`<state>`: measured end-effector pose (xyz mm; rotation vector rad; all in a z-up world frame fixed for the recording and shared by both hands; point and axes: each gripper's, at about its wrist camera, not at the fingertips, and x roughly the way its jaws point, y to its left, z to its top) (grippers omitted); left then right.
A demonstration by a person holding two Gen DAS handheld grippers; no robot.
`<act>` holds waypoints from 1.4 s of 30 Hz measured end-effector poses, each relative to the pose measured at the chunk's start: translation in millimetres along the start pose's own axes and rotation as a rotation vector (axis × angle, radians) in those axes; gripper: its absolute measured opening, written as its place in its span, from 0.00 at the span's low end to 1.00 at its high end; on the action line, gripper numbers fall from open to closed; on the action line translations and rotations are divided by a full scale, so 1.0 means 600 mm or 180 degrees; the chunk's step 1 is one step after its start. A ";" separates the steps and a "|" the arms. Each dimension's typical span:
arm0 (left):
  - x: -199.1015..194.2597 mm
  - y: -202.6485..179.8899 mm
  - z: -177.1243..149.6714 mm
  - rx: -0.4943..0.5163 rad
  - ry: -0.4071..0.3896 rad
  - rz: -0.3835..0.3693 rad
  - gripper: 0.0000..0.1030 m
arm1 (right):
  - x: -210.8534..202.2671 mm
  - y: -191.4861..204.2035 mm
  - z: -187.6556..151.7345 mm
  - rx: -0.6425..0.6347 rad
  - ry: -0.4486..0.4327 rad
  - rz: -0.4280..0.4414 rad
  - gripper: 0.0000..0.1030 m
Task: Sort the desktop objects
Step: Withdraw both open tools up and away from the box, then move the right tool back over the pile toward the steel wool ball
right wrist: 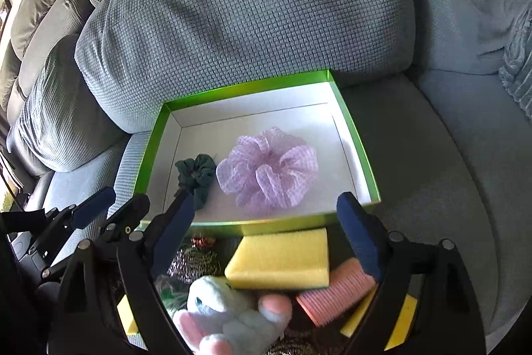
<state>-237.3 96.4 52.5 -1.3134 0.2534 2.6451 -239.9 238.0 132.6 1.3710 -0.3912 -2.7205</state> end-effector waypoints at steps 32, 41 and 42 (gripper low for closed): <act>-0.103 -0.035 -0.084 0.0077 0.0035 -0.0152 0.42 | -0.100 -0.019 -0.095 -0.0073 0.0017 0.0015 0.85; -0.119 -0.050 -0.112 0.0082 0.0054 -0.0143 0.42 | -0.118 -0.030 -0.127 -0.0050 0.0038 0.0016 0.85; -0.120 -0.051 -0.115 0.0082 0.0053 -0.0136 0.42 | -0.119 -0.031 -0.130 -0.0048 0.0041 0.0012 0.85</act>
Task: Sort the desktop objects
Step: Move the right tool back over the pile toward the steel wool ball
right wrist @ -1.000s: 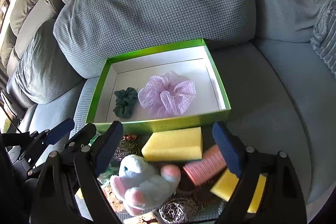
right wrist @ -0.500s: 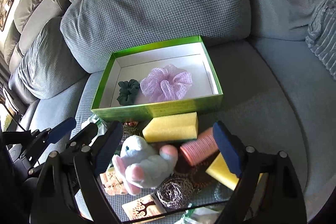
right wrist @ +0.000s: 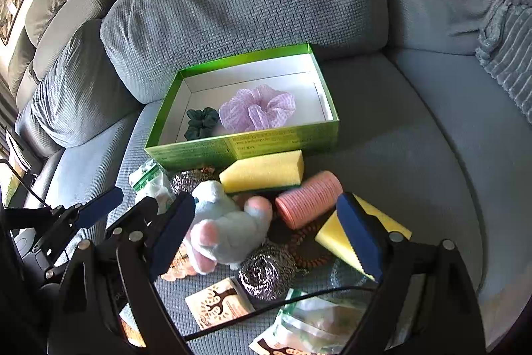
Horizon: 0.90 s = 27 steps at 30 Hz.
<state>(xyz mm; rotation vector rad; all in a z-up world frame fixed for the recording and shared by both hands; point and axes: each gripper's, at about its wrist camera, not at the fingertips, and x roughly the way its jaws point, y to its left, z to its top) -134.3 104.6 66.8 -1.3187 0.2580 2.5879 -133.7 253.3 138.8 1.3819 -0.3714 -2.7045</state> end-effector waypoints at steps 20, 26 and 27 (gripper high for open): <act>-0.033 -0.017 -0.041 -0.0035 -0.0108 -0.0045 0.42 | -0.036 -0.001 -0.037 -0.0068 -0.0088 0.0024 0.85; -0.039 -0.040 -0.063 0.0017 -0.0081 -0.0142 0.42 | -0.047 -0.016 -0.061 -0.0063 -0.0064 0.0016 0.85; -0.040 -0.044 -0.067 0.0030 -0.0078 -0.0157 0.42 | -0.049 -0.020 -0.066 -0.0060 -0.0059 0.0005 0.85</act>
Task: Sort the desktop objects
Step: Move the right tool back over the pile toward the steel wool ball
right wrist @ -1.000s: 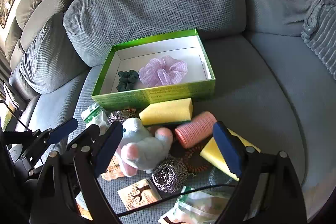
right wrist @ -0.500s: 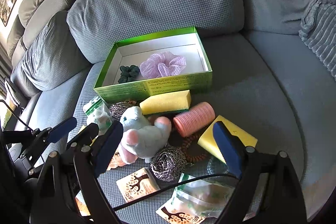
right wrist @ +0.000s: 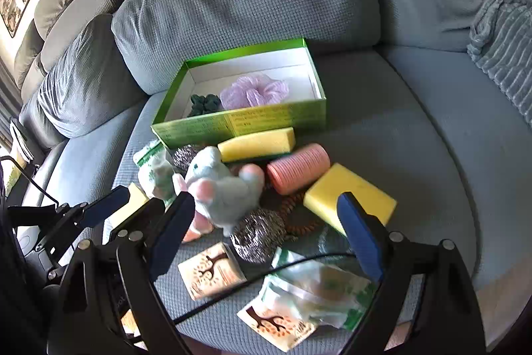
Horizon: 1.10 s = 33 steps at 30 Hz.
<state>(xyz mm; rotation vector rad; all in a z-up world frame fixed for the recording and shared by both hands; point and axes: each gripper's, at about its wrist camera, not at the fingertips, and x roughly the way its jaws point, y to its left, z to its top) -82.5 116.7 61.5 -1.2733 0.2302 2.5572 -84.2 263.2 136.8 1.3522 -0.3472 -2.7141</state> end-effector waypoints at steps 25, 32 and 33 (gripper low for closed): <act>-0.002 -0.107 -0.106 0.0482 0.0193 -0.0598 0.42 | -0.049 -0.095 -0.141 0.0198 0.0029 -0.0184 0.85; 0.002 -0.120 -0.119 0.0545 0.0149 -0.0728 0.42 | -0.041 -0.116 -0.163 0.0355 0.0084 -0.0157 0.86; 0.006 -0.122 -0.121 0.0554 0.0162 -0.0734 0.42 | -0.038 -0.119 -0.165 0.0377 0.0099 -0.0145 0.87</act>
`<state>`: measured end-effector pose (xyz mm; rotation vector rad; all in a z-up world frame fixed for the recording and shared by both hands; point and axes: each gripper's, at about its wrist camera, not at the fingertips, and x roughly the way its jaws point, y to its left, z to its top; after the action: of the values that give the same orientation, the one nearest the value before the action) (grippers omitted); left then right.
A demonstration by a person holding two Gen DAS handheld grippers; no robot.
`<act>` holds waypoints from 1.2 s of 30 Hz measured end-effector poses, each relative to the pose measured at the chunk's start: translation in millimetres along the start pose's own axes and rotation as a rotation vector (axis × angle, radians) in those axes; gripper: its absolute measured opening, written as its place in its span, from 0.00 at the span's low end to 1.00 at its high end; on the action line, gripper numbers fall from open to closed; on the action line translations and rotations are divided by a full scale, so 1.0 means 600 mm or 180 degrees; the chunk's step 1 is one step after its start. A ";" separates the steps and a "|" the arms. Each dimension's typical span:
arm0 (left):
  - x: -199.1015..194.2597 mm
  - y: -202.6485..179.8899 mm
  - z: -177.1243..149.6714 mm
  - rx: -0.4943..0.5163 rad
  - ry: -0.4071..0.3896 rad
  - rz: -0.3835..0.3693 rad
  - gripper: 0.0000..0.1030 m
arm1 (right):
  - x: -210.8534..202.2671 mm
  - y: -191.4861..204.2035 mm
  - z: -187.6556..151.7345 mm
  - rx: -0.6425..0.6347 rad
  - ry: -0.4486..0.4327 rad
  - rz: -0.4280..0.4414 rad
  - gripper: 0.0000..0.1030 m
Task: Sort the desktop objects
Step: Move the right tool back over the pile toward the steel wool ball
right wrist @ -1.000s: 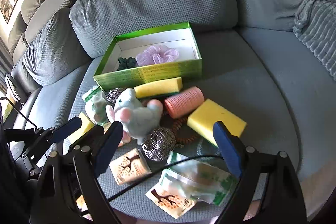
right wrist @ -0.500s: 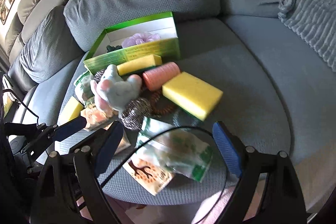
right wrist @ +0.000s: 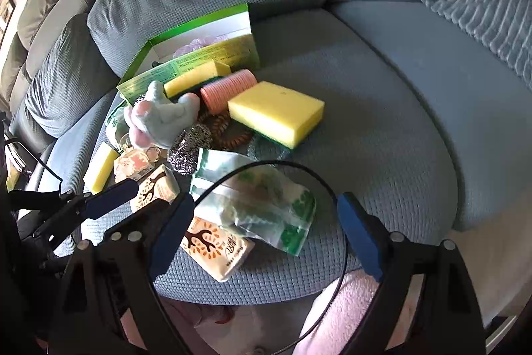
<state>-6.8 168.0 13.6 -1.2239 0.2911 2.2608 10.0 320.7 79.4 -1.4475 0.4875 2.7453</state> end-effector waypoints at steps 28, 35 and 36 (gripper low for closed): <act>0.054 -0.009 -0.007 0.0225 0.0061 -0.0081 0.64 | 0.064 -0.068 -0.036 0.0595 0.0178 0.0076 0.99; 0.043 -0.002 0.003 0.0251 0.0010 0.0113 0.64 | -0.017 -0.033 -0.008 0.0010 -0.0613 -0.0377 0.99; 0.042 -0.001 0.004 0.0248 0.0007 0.0129 0.64 | -0.022 -0.024 -0.001 -0.0120 -0.0736 -0.0470 0.99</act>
<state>-19.0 178.7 -6.0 -1.1903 0.4044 2.2604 20.0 336.2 85.5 -1.1022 0.3102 2.7668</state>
